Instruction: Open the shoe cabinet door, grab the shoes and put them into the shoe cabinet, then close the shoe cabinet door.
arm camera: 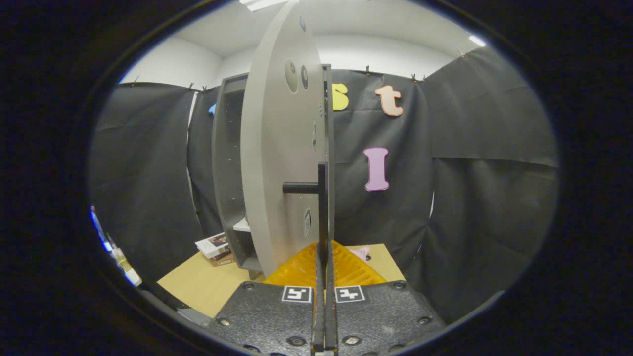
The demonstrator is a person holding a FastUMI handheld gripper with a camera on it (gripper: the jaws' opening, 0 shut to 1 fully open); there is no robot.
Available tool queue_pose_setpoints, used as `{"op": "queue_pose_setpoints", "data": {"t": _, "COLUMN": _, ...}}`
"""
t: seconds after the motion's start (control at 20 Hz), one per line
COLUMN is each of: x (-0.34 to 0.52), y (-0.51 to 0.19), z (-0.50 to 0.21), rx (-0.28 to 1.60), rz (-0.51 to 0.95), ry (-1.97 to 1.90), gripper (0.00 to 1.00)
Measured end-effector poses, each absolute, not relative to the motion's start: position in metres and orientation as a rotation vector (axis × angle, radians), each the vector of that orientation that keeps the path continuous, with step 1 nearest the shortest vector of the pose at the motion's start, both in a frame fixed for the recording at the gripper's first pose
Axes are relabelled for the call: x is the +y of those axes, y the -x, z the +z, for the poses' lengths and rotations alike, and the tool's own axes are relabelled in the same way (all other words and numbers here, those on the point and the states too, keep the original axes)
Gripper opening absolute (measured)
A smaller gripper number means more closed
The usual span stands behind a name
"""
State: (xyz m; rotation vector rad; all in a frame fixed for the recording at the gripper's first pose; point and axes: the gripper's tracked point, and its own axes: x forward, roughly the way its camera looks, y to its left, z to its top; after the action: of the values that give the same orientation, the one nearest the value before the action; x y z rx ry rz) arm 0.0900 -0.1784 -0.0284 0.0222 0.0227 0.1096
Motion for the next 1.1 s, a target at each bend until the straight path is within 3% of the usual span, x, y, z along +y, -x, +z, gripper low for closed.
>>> {"op": "queue_pose_setpoints", "data": {"t": 0.5, "x": -0.223, "y": -0.095, "z": -0.026, "rx": 0.024, "rz": 0.092, "ry": -0.095, "gripper": 0.04}}
{"op": "queue_pose_setpoints", "data": {"t": 0.75, "x": -0.231, "y": -0.074, "z": -0.024, "rx": 0.015, "rz": 0.009, "ry": -0.088, "gripper": 0.07}}
{"op": "queue_pose_setpoints", "data": {"t": 0.85, "x": -0.232, "y": -0.057, "z": -0.02, "rx": -0.003, "rz": -0.012, "ry": -0.041, "gripper": 0.22}}
{"op": "queue_pose_setpoints", "data": {"t": 1.1, "x": -0.223, "y": -0.015, "z": -0.019, "rx": -0.048, "rz": -0.076, "ry": 0.045, "gripper": 0.8}}
